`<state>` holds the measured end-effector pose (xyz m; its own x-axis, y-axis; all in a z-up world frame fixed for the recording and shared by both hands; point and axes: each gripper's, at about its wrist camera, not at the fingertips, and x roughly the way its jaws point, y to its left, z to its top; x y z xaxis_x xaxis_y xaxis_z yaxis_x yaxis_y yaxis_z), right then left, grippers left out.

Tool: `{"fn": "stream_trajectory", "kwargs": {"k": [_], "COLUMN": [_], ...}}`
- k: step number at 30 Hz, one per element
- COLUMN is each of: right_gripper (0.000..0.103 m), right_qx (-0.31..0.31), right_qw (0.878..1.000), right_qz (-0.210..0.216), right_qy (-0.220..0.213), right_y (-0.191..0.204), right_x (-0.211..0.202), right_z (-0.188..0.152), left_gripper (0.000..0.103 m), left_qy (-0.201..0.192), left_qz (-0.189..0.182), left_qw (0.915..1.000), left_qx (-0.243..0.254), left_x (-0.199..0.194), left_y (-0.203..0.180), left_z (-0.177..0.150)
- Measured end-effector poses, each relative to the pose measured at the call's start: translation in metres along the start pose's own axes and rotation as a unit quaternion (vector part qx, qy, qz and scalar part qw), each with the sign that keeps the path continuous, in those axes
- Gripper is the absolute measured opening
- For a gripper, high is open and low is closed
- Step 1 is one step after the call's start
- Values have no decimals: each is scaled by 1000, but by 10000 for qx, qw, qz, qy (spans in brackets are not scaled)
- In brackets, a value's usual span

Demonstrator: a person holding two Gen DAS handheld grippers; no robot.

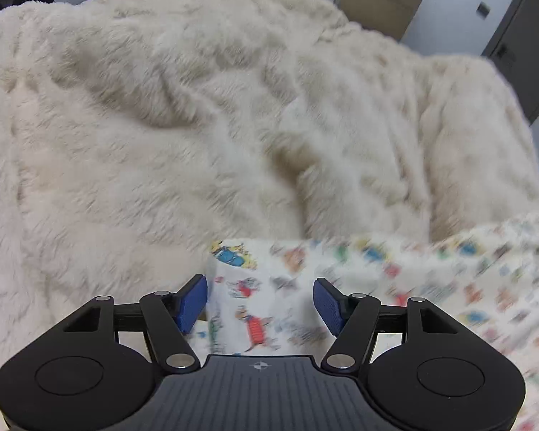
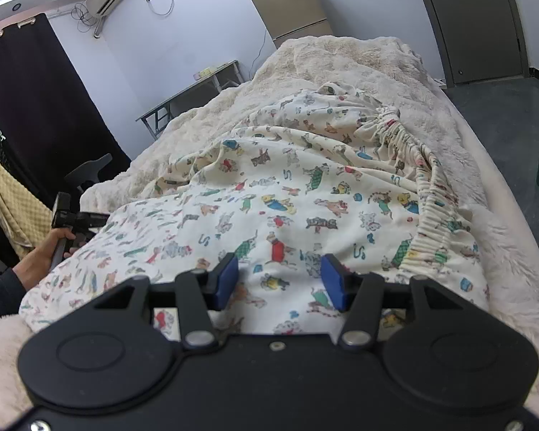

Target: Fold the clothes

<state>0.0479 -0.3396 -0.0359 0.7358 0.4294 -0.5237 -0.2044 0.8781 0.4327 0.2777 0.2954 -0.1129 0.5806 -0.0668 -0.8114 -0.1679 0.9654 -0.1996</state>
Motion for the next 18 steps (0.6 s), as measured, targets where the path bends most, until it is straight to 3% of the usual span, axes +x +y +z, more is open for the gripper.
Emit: {"fn": "stream_trajectory", "kwargs": {"k": [1, 2, 3, 5, 8, 9, 13, 15, 16, 17, 18], "right_gripper": [51, 51, 51, 51, 51, 50, 50, 50, 50, 50, 51], "right_qx": [11, 25, 36, 38, 50, 60, 77, 47, 30, 7, -17], "right_qw": [10000, 10000, 10000, 10000, 10000, 10000, 9997, 9996, 9995, 9994, 9993], "right_qz": [5, 7, 3, -11, -35, -51, -208, -271, -307, -335, -355], "right_qy": [4, 8, 12, 18, 40, 51, 105, 105, 102, 100, 99], "right_y": [0, -1, -2, -2, -1, -1, 3, 6, 8, 10, 10], "right_x": [0, 0, -1, -1, 0, 1, 1, 0, 0, 0, 1], "right_z": [0, 0, 0, 0, 0, 0, 1, 2, 2, 1, 1], "left_gripper": [59, 47, 27, 4, 2, 2, 2, 10, 18, 47, 66], "left_qy": [1, -4, -31, -78, -522, -921, -1636, -1942, -1927, -1910, -1884], "left_qz": [-9, -38, -112, -84, -117, -199, -128, 160, 485, 810, 1048], "left_qw": [10000, 10000, 9999, 9999, 9984, 9952, 9864, 9808, 9801, 9782, 9764], "left_qx": [-30, -66, -109, -52, 207, 258, 90, -30, -48, -67, -81], "left_x": [1, 2, 3, 2, -16, -32, -63, -71, -67, -64, -60], "left_y": [2, 3, 5, 6, 1, 0, -5, -10, -12, -15, -15], "left_z": [-1, -1, -1, 2, 21, 38, 78, 91, 95, 99, 100]}}
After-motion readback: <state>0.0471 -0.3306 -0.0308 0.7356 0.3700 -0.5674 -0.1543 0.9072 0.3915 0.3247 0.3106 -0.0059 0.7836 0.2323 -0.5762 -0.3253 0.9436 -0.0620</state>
